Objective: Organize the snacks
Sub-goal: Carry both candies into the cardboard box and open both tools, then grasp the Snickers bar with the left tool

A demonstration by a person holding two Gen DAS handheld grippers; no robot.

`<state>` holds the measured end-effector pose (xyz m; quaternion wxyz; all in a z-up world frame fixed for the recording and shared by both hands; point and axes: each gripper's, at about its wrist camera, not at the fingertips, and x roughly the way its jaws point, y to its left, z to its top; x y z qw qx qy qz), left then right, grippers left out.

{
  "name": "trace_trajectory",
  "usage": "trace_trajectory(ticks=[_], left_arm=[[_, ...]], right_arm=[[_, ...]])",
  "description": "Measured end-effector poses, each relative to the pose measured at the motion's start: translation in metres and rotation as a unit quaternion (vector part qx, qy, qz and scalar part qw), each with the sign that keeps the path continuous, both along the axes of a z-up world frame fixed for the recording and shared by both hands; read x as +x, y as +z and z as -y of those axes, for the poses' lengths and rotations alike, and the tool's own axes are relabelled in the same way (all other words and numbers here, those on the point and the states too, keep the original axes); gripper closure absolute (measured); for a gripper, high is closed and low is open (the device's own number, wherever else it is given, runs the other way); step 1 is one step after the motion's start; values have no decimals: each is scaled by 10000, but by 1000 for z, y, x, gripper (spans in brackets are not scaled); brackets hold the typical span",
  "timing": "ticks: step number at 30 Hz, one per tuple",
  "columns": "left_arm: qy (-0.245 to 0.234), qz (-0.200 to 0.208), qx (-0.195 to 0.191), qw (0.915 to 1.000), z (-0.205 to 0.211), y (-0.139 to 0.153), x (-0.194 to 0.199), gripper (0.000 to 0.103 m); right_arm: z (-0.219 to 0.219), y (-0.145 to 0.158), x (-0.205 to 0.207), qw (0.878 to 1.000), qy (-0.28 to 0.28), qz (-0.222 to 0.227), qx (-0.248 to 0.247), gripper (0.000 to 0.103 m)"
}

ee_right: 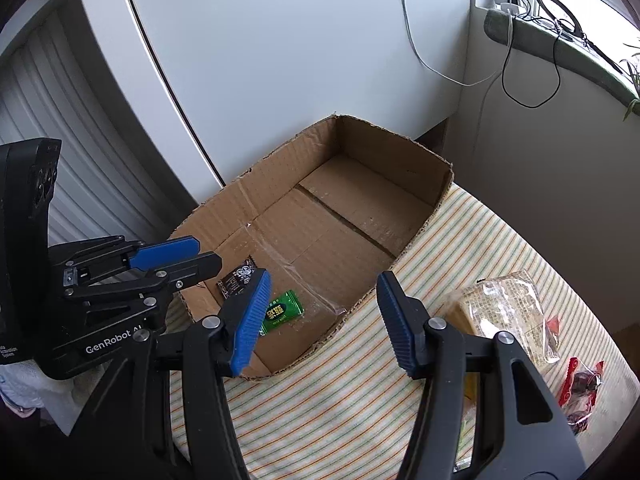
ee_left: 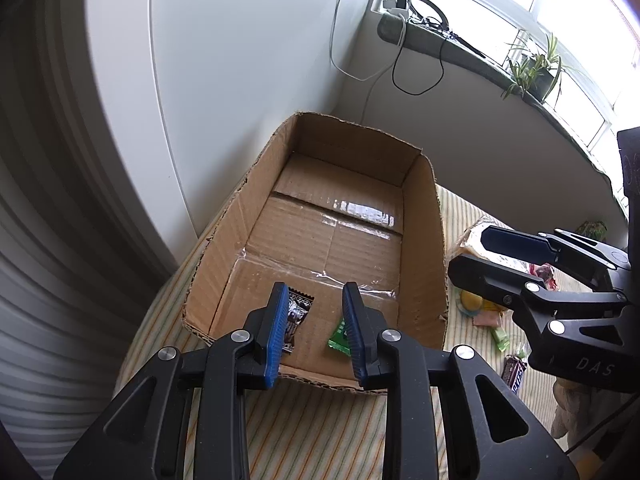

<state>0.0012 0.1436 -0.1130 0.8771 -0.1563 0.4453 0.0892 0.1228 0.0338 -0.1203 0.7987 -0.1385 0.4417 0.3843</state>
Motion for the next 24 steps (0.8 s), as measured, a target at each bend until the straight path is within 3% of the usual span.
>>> trace_trajectory(ticks=[8,21,24], left_arm=[[-273,95,-36,9996,16,9,3,77],[-1218,270,-91,9921,72,23,13,77],[-1607,232,-134,9866,94,22,14,66]], right_arm=[[45,11,4,9992,-401,-32,76,45],[170,12,1,9866,-1625,-146,-15,45],[195,4,-1,9824,-1848,-253,-62,45]])
